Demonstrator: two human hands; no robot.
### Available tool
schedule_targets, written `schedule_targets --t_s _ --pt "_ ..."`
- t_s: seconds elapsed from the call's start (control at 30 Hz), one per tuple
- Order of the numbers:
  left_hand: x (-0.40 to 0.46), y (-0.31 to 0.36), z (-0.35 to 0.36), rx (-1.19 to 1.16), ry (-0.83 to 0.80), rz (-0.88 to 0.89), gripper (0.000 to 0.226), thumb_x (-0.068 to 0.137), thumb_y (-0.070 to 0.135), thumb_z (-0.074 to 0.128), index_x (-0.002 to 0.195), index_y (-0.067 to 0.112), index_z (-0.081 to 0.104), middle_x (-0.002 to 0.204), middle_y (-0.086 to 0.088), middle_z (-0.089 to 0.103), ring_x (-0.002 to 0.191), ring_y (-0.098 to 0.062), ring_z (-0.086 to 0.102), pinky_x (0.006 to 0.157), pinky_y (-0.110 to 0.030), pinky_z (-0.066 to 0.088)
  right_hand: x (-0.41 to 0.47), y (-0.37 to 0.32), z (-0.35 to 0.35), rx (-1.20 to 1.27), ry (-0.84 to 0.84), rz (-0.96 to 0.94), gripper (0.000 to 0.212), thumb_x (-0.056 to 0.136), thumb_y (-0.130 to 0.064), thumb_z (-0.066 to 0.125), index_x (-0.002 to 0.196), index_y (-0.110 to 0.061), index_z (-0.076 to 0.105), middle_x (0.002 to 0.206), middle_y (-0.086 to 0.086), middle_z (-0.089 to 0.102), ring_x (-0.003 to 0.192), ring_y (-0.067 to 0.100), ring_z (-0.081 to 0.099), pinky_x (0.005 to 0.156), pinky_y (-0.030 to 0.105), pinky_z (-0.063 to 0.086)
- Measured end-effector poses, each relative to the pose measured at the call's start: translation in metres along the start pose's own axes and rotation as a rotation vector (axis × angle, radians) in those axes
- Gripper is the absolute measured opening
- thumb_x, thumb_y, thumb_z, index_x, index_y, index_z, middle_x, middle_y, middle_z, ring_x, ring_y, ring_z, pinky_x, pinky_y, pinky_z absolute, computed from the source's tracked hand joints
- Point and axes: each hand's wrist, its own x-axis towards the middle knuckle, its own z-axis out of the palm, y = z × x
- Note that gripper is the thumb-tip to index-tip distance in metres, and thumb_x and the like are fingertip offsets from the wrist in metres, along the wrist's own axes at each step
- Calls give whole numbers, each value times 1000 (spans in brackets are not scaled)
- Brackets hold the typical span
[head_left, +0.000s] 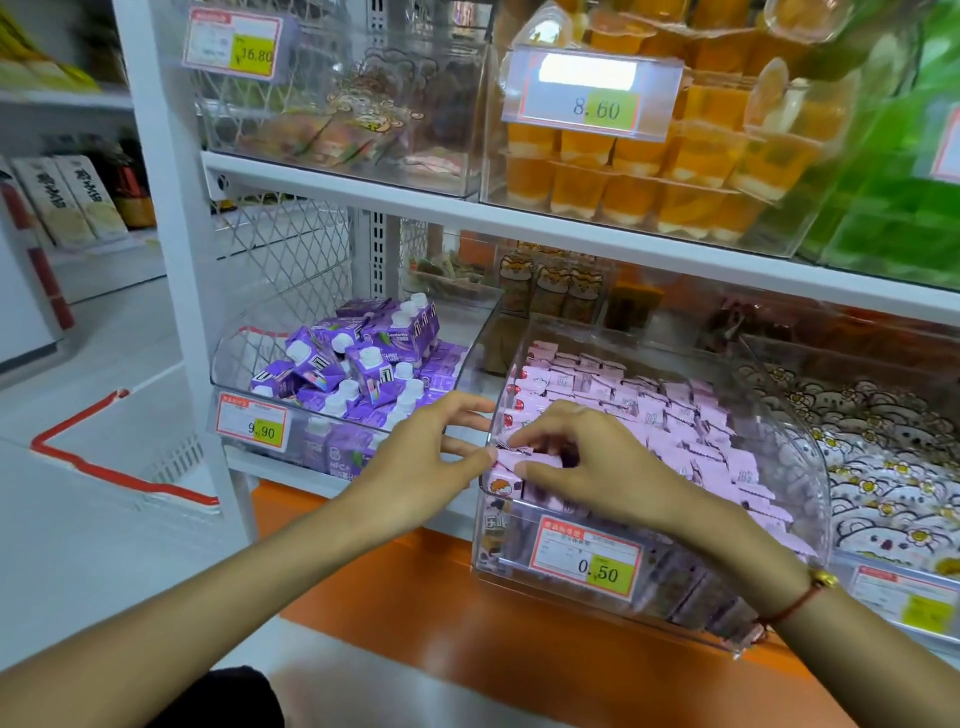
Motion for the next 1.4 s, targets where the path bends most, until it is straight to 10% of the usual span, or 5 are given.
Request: schedule_targets --t_s 0.3,0.5,0.7,1.27,1.4 --pt "4 22 -6 966 -93 763 17 92 34 56 104 24 65 105 10 64 101 -15 55 84 -30 45 -12 10 -18 227 -52 -5 20 86 -22 67 107 -23 68 96 -10 67 83 -2 59 78 15 47" --pt "5 21 -8 1037 -182 723 16 95 34 52 102 28 65 98 12 63 101 -9 55 66 -28 47 -30 18 -27 -61 167 -17 12 84 -37 64 94 -33 70 89 -14 59 83 2 51 70 25 39" --pt "-1 24 -5 1034 -141 620 14 92 35 55 103 32 65 102 15 63 102 -7 56 62 -29 47 -36 22 -24 -42 -28 -61 34 73 -58 66 99 -35 69 95 -19 53 91 -1 46 77 22 41" --pt "-7 29 15 693 61 406 54 76 71 53 118 37 59 107 27 56 93 6 44 76 -24 35 -37 3 -33 535 172 121 13 89 -17 63 78 -21 69 72 -14 65 65 -6 57 62 10 44" --pt "-4 27 28 797 56 483 52 71 74 55 92 27 64 84 14 64 83 -4 51 71 -29 28 -38 -6 -29 554 158 110 11 86 -15 65 77 -20 70 71 -13 69 65 -4 60 62 11 46"
